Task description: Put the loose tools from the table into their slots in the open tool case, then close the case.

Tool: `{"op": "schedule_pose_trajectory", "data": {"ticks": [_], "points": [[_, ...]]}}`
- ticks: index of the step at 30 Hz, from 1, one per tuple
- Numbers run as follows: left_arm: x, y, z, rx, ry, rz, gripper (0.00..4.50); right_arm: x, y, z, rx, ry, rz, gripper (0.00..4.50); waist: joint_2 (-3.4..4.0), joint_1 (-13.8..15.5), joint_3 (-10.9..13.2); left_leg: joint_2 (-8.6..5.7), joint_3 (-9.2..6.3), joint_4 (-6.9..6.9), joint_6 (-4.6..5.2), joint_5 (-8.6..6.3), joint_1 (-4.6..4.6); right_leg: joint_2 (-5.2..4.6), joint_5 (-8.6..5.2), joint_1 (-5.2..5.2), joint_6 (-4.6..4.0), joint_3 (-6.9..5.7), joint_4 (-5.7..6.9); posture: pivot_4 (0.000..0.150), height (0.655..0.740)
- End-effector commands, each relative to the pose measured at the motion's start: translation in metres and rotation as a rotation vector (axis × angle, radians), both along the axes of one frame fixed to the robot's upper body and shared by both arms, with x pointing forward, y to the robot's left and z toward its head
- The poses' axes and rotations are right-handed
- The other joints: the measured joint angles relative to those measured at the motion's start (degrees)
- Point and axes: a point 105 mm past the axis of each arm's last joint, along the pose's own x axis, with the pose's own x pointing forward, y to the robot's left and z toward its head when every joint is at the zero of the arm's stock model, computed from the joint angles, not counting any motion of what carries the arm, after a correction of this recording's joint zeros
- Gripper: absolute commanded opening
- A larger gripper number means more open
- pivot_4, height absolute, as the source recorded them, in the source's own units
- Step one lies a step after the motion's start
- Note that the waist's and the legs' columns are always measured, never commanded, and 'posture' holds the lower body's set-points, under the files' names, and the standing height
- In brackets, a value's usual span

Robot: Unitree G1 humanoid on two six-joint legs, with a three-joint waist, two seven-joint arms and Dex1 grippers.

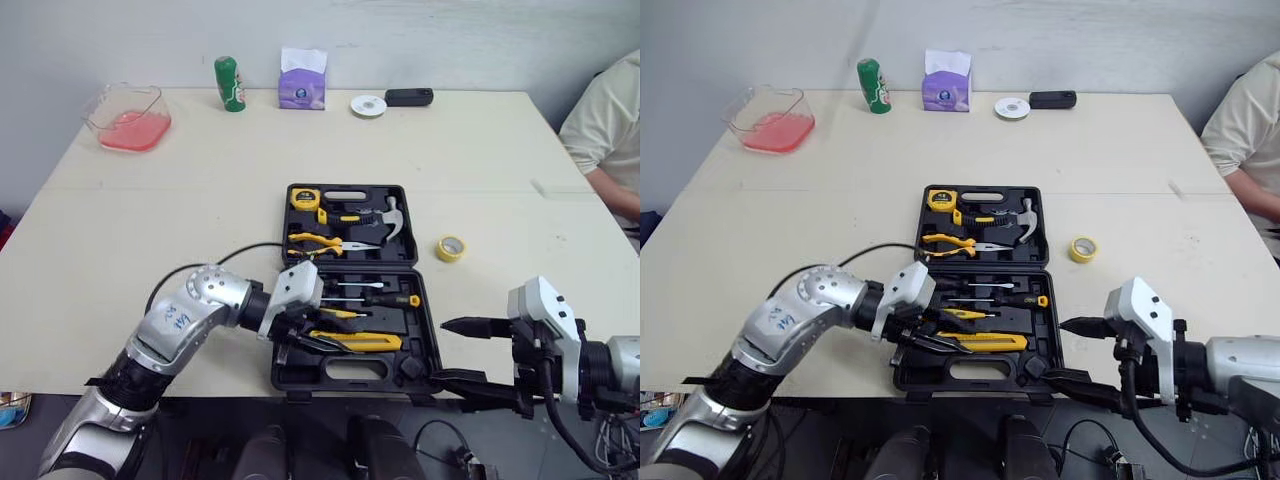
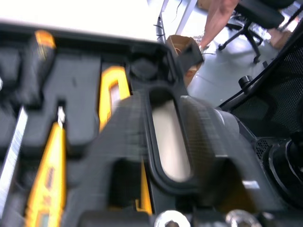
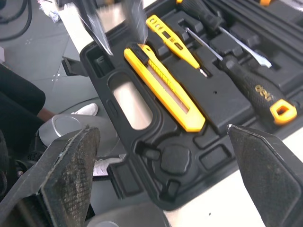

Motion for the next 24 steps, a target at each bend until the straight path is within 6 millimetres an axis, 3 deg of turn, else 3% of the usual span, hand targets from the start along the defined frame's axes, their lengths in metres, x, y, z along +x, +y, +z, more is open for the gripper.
{"op": "schedule_pose_trajectory", "data": {"ticks": [1,7,11,13,15,18,24], "points": [[0.0,-0.001,0.003,0.011,-0.054,-0.018,0.03,-0.003,0.005,0.005,0.011,-0.028,0.025,4.5,0.0,0.1,0.0,-0.02,-0.01,0.0,0.01,0.0,-0.02,0.0,0.0,0.0,0.0,-0.01,-0.01,0.15,0.74],[-0.002,0.005,-0.023,0.17,-0.078,-0.039,0.03,-0.003,0.005,0.003,0.011,-0.022,0.022,4.5,0.0,-0.1,0.0,-0.04,0.02,0.0,0.08,-0.04,-0.03,-0.09,0.03,0.0,0.05,0.0,-0.02,0.15,0.74],[0.008,0.02,-0.063,0.403,-0.12,0.016,0.03,-0.005,0.007,0.001,0.015,-0.014,0.025,4.5,-0.01,0.0,-0.1,-0.03,0.03,0.0,0.08,-0.04,0.1,-0.08,0.03,0.11,0.05,0.0,-0.02,0.15,0.74],[0.011,0.023,-0.072,0.45,-0.135,0.036,0.03,-0.006,0.009,-0.001,0.016,-0.01,0.029,4.5,0.04,0.1,-0.3,-0.03,0.01,-0.11,0.23,-0.13,0.55,-0.09,0.02,0.59,0.03,-0.01,-0.16,0.15,0.74],[0.009,0.016,-0.064,0.383,-0.099,0.049,0.03,-0.007,0.009,-0.002,0.016,-0.01,0.028,4.5,0.04,0.0,-0.6,0.02,-0.01,-0.28,0.57,-0.4,0.92,-0.12,-0.01,1.3,-0.01,-0.07,-0.44,0.15,0.74],[0.006,0.002,-0.029,0.175,0.006,0.05,0.03,-0.006,0.009,-0.002,0.022,-0.01,0.02,4.5,0.02,0.0,-0.6,0.06,-0.01,-0.31,0.65,-0.63,1.64,-0.32,-0.08,1.97,-0.07,-0.14,-0.5,0.15,0.74],[0.005,-0.001,0.0,0.02,0.063,0.046,0.03,-0.004,0.009,-0.001,0.025,-0.017,0.015,4.5,-0.04,-0.2,-0.6,0.07,-0.02,-0.29,0.47,-0.61,1.45,-0.4,-0.11,1.47,-0.1,-0.22,-0.37,0.15,0.74]]}}
